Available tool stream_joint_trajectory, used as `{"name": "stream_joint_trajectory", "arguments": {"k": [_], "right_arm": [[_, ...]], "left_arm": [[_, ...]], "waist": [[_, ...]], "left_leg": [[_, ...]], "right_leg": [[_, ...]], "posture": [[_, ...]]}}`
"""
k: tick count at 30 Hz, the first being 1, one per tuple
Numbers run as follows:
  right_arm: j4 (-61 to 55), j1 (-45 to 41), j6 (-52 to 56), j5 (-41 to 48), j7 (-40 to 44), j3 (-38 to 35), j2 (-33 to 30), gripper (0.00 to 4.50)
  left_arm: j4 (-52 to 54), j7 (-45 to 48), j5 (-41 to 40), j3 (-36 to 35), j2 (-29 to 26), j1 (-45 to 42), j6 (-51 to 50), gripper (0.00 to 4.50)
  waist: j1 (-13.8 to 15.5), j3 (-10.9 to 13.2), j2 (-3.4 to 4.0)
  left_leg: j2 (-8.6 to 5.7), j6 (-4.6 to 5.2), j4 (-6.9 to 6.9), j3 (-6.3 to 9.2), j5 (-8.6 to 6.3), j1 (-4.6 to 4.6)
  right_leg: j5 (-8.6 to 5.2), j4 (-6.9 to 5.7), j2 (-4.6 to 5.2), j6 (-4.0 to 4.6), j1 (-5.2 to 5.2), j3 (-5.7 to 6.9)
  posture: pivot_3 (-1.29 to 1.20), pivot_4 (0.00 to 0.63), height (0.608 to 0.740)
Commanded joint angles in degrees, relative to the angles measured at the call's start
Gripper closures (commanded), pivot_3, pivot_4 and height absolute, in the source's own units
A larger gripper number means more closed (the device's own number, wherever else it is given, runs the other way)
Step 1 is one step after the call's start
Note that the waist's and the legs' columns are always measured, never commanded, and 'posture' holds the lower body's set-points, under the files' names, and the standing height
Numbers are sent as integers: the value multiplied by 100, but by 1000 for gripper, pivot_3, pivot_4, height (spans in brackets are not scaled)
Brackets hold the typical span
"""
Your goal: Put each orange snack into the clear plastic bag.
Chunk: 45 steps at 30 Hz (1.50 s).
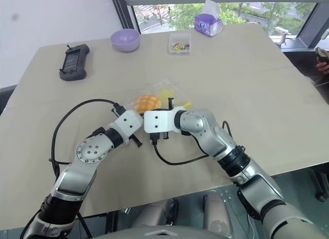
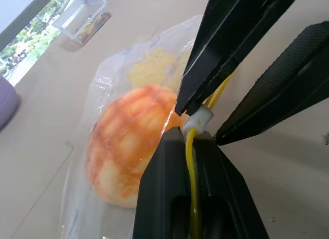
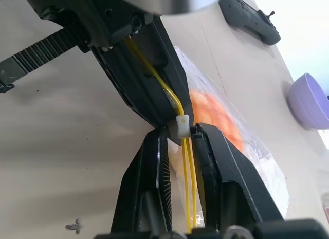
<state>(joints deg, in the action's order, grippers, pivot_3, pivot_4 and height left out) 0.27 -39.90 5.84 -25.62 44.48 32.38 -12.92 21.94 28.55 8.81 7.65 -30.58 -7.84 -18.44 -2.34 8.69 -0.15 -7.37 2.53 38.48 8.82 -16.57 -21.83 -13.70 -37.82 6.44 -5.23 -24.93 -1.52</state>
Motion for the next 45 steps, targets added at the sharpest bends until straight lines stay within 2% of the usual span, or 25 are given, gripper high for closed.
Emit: {"name": "stream_joint_trajectory", "arguments": {"k": [1, 22, 25, 45], "right_arm": [[-122, -176, 5, -16, -199, -158, 84, 3722], [-63, -205, -4, 16, -355, -219, 176, 3722], [-69, -204, -3, 31, -318, -206, 167, 4397], [-131, -170, -23, 49, -348, -251, 86, 4397]], "left_arm": [[339, 102, -27, 82, 9, 53, 42, 4500], [335, 166, -87, 71, 15, 93, 59, 4500], [327, 171, -99, 61, 20, 93, 63, 4500], [247, 208, -98, -68, 74, 32, 120, 4500]], "waist": [[0, 0, 0], [0, 0, 0], [0, 0, 1], [1, 0, 0]], "left_leg": [[0, 0, 0, 0, 0, 0], [0, 0, 0, 0, 0, 0], [0, 0, 0, 0, 0, 0], [0, 0, 0, 0, 0, 0]], "right_leg": [[0, 0, 0, 0, 0, 0], [0, 0, 0, 0, 0, 0], [0, 0, 0, 0, 0, 0], [0, 0, 0, 0, 0, 0]], "posture": [[0, 150, 736], [0, 150, 736], [0, 150, 736], [0, 150, 736]]}}
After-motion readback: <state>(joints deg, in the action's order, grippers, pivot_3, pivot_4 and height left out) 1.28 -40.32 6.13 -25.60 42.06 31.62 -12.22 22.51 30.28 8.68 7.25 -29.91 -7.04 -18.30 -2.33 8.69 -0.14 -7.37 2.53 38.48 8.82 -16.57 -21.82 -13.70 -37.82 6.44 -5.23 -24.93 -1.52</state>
